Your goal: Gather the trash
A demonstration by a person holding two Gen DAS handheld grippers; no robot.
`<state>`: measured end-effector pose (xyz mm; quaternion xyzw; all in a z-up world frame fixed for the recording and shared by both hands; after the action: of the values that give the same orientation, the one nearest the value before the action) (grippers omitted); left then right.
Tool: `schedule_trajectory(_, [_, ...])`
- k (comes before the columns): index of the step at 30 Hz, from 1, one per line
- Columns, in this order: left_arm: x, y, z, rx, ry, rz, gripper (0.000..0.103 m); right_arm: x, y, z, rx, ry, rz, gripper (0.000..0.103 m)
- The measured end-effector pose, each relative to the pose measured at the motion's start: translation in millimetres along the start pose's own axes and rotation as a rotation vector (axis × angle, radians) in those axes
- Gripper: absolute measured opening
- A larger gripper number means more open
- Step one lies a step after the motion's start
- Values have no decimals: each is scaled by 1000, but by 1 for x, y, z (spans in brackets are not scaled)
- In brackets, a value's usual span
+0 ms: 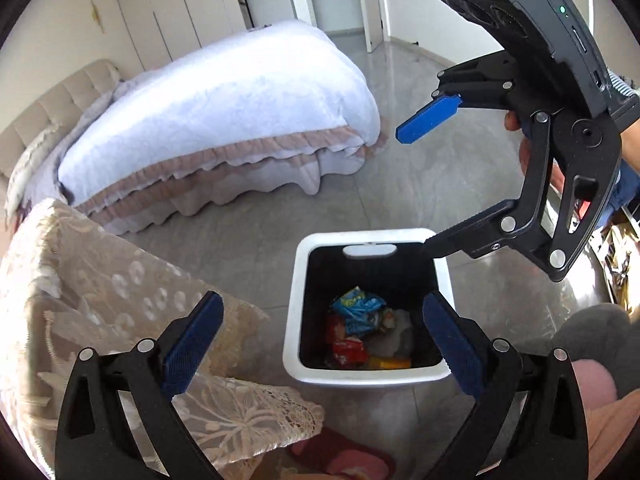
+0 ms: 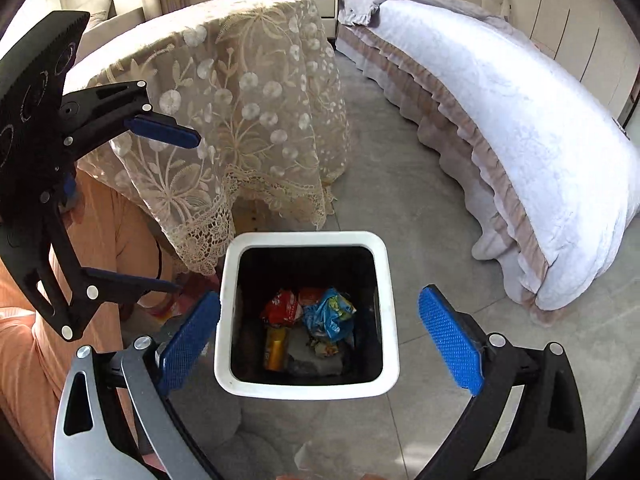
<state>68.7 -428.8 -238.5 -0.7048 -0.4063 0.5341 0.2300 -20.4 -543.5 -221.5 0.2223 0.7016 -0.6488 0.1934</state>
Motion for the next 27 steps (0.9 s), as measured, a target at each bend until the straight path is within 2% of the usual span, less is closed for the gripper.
schedule_trajectory(5, [3, -59, -12, -125, -21, 66, 98, -31, -40, -42, -2, -56, 175, 99])
schedule_trajectory(11, [37, -130, -43, -286, -172, 114, 98, -62, -64, -112, -79, -129, 327, 99])
schedule_trajectory(14, [59, -161, -54, -388, -206, 97, 98, -73, -62, -143, -105, -144, 354, 99])
schedule_trajectory(17, [78, -193, -63, -453, -250, 113, 98, -83, -60, -171, -152, -140, 352, 99])
schedule_trajectory(21, [103, -226, -76, -555, -321, 104, 98, -95, -61, -212, -119, -124, 391, 99])
schedule_trajectory(27, [157, -271, -99, -743, -511, 30, 98, -113, -72, -267, -71, -29, 492, 99])
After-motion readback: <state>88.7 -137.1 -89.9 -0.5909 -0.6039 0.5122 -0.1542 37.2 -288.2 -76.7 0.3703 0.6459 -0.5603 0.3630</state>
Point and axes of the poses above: each gripper's, at about its wrist camera, not at the fingertips, and y roughly the way its jaws point, z to its right, x to its underside, the point moved 4 cm from there along y, roughly the way its jaws point, and after that the axes turned 12 degrees about y, right-handed, at the moved point
